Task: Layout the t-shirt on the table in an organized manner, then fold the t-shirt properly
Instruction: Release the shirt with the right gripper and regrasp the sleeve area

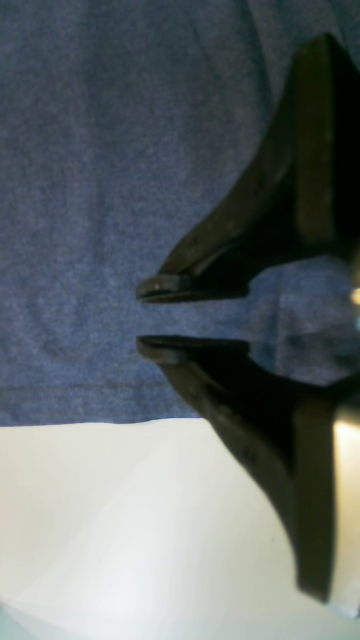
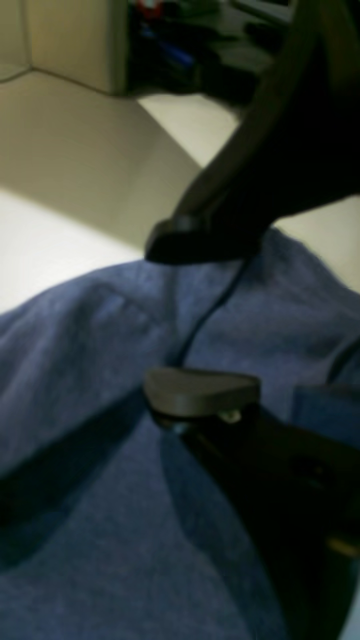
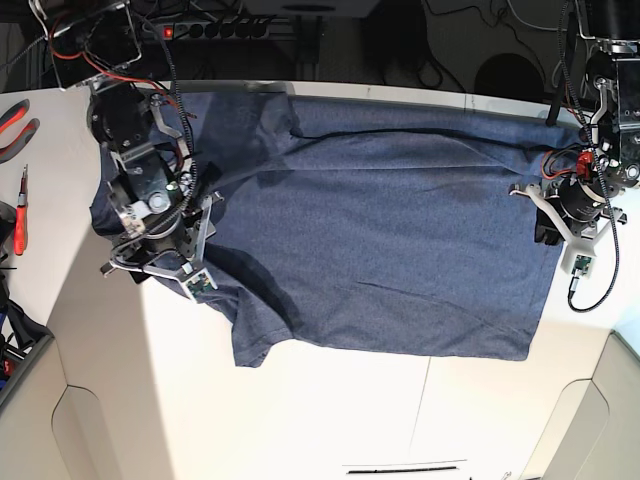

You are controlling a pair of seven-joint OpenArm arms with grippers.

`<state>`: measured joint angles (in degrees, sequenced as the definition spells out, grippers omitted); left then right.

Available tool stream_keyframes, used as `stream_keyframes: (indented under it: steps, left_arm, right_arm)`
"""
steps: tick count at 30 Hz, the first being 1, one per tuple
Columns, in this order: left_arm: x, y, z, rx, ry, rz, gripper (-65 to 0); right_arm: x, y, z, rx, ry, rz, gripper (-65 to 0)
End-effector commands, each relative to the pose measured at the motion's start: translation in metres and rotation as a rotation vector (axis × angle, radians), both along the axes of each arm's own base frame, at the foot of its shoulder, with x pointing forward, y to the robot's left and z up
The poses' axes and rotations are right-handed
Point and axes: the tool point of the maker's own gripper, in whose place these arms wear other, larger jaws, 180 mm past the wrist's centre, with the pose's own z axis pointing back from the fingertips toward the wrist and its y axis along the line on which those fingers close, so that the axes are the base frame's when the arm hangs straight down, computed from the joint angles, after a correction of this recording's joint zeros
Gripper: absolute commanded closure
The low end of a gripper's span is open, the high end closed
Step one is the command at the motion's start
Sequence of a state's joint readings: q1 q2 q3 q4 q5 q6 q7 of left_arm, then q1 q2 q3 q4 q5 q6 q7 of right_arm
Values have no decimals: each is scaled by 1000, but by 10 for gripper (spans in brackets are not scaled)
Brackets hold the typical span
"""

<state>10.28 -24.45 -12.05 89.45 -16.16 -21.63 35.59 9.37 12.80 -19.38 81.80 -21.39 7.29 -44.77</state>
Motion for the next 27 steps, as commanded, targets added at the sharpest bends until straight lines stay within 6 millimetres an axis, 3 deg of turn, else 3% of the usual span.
stream_keyframes:
  steps: [1, 6, 14, 25, 27]
  left_arm:
    - [10, 6, 14, 13, -48, 3, -151]
    - [10, 6, 14, 12, -49, 3, -151]
    - [10, 6, 14, 12, -49, 3, -151]
    - [10, 6, 14, 13, -49, 3, -151]
    - [10, 6, 14, 13, -49, 3, -151]
  right_arm:
    - [14, 1, 11, -13, -41, 11, -329]
    - [19, 6, -4, -45, -11, 5, -329]
    - [32, -2, 9, -101, -78, -24, -329]
    - [33, -7, 12, -115, -94, -39, -327]
    - [35, -10, 15, -132, -109, -46, -293]
